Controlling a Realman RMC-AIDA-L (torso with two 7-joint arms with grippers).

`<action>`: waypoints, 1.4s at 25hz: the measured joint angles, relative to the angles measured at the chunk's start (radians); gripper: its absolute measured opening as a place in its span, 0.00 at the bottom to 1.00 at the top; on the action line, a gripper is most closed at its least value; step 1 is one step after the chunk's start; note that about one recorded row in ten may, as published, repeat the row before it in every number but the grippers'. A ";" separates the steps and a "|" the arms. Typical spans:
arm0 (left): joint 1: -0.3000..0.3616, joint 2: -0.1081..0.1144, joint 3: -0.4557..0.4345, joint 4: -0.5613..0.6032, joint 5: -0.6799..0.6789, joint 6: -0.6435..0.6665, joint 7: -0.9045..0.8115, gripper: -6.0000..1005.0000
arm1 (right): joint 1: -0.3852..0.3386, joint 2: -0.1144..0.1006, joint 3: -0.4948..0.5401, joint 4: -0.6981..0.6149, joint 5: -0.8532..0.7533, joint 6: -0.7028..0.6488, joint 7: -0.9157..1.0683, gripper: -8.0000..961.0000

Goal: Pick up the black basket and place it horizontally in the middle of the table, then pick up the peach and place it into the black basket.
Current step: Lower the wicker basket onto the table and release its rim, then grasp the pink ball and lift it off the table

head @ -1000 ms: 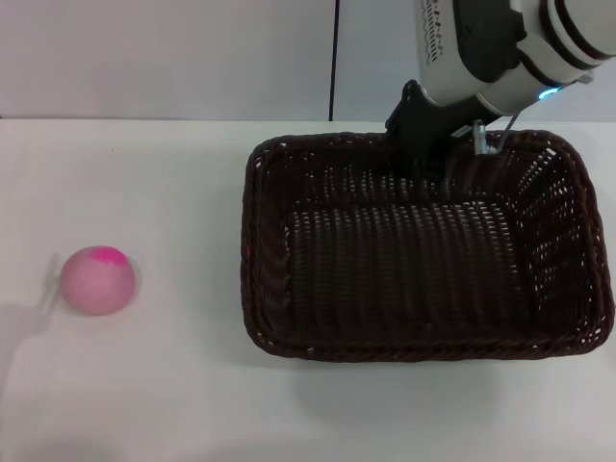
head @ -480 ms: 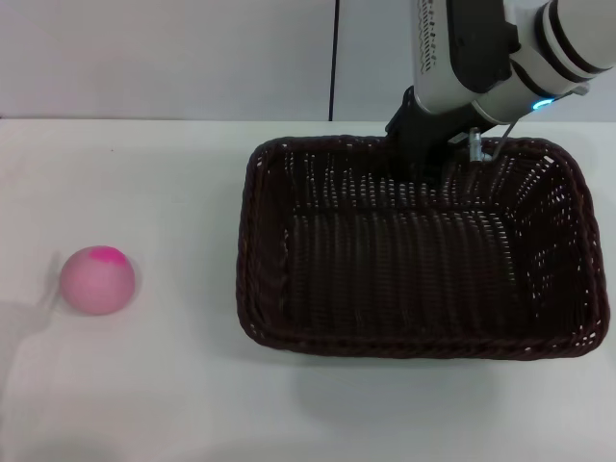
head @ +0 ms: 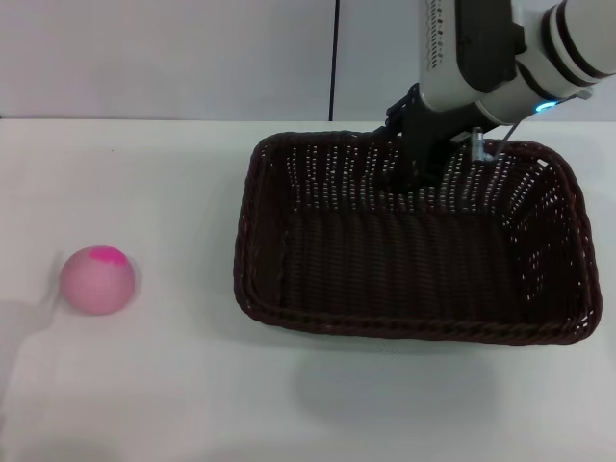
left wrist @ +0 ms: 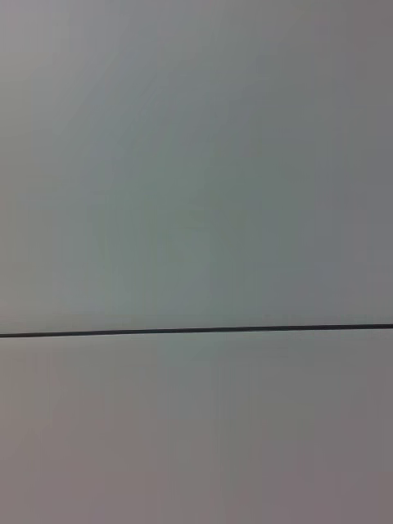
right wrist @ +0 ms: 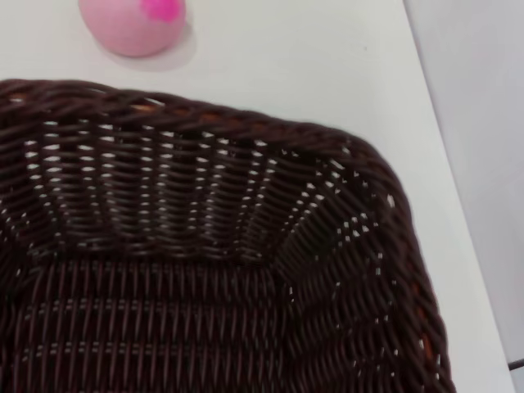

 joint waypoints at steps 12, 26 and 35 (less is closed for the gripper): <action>-0.016 0.011 0.082 0.062 0.000 -0.014 -0.119 0.72 | -0.280 -0.005 -0.005 -0.498 0.182 -0.171 0.086 0.61; -0.063 0.012 0.511 0.501 0.000 -0.101 -0.657 0.71 | -0.832 0.006 0.154 -0.608 1.074 -0.219 -0.122 0.61; -0.114 0.006 0.582 0.502 0.029 -0.237 -0.657 0.70 | -0.875 -0.002 0.174 0.092 1.678 -0.533 -0.634 0.61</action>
